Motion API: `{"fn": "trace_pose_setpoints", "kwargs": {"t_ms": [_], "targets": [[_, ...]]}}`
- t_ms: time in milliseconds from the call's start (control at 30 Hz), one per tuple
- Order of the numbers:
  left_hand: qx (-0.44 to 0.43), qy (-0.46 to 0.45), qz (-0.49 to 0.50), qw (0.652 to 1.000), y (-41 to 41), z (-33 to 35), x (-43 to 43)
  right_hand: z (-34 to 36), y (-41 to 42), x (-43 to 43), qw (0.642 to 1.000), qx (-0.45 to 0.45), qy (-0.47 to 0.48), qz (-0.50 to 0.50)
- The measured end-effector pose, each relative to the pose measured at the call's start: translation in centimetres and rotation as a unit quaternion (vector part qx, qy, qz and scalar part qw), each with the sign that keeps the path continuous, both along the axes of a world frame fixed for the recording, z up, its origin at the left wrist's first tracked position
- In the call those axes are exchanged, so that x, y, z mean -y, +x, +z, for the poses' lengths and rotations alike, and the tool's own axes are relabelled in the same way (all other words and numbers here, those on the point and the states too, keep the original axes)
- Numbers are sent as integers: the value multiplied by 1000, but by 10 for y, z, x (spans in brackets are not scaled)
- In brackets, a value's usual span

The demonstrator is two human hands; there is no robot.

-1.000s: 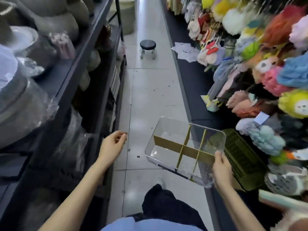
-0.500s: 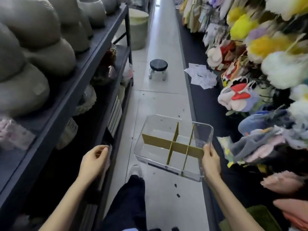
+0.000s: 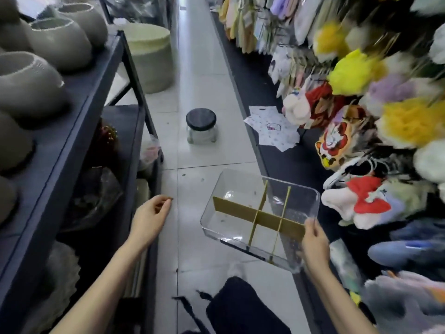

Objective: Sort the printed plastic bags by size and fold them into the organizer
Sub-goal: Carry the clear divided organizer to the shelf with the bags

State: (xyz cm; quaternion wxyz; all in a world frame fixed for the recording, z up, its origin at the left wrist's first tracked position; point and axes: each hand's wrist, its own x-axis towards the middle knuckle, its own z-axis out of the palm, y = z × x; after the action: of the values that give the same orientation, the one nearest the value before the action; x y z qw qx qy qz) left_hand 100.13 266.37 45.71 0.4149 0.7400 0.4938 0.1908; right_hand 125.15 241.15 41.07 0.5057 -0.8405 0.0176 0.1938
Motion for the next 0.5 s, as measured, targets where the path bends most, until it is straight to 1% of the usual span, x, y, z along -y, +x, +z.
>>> {"fn": "trace_pose_setpoints", "kwargs": {"t_ms": [100, 167, 233, 367, 500], "targets": [[-8, 39, -16, 999, 80, 2, -65, -6, 65, -59, 1000, 7, -18, 6], [8, 35, -9, 999, 128, -1, -107, -8, 113, -102, 1000, 13, -20, 15], [7, 25, 5, 1000, 168, -4, -146, -7, 163, -147, 999, 17, -25, 29], [-21, 16, 39, 999, 225, -4, -215, 3, 250, -238, 998, 14, -19, 52], [-29, -11, 81, 996, 263, -11, -281, 10, 318, -333, 998, -2, -12, 66]]}}
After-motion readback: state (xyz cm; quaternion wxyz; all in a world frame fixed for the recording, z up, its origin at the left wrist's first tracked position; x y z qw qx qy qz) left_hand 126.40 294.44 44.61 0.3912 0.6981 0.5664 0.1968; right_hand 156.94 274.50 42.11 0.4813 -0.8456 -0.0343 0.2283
